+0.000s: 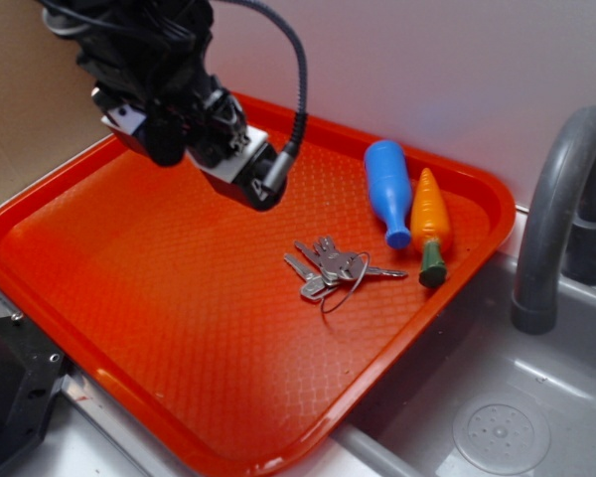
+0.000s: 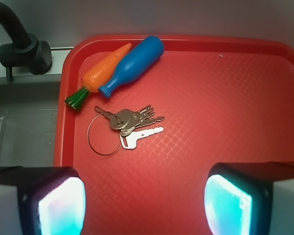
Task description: Grab the silver keys.
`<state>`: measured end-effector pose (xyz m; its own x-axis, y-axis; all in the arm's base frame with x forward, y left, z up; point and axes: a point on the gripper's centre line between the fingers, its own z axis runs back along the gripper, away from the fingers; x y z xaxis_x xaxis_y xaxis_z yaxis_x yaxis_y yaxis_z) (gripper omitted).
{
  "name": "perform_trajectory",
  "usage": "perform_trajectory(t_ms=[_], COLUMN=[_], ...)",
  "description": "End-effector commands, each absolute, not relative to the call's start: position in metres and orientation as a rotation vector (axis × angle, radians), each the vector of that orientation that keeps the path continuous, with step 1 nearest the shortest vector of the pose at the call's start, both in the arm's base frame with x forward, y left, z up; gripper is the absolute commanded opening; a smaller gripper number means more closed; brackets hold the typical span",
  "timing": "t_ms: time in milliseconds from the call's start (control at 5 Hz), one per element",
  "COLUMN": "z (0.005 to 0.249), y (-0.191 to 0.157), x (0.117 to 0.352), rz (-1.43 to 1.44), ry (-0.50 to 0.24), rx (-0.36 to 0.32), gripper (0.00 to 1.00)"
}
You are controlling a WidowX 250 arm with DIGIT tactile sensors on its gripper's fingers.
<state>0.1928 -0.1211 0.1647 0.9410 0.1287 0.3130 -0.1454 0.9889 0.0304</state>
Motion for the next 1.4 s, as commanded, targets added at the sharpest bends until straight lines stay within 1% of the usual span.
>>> perform_trajectory(t_ms=[0,200,400,600,800,1000,1200], z=[0.134,0.119,0.118,0.119,0.111,0.106,0.097], y=[-0.145,-0.154,-0.16,-0.165,-0.184,-0.192,-0.188], x=[0.216,0.219,0.209,0.203,0.199,0.206,0.223], rz=[-0.009,-0.002,0.038,0.118,0.125,0.157,0.185], ry=[-0.307,-0.3,-0.295,-0.308,-0.334,-0.328,-0.303], rx=[0.0,-0.023,0.034,0.043,0.045,0.072,0.093], gripper=[1.0,1.0,1.0,1.0,1.0,1.0,1.0])
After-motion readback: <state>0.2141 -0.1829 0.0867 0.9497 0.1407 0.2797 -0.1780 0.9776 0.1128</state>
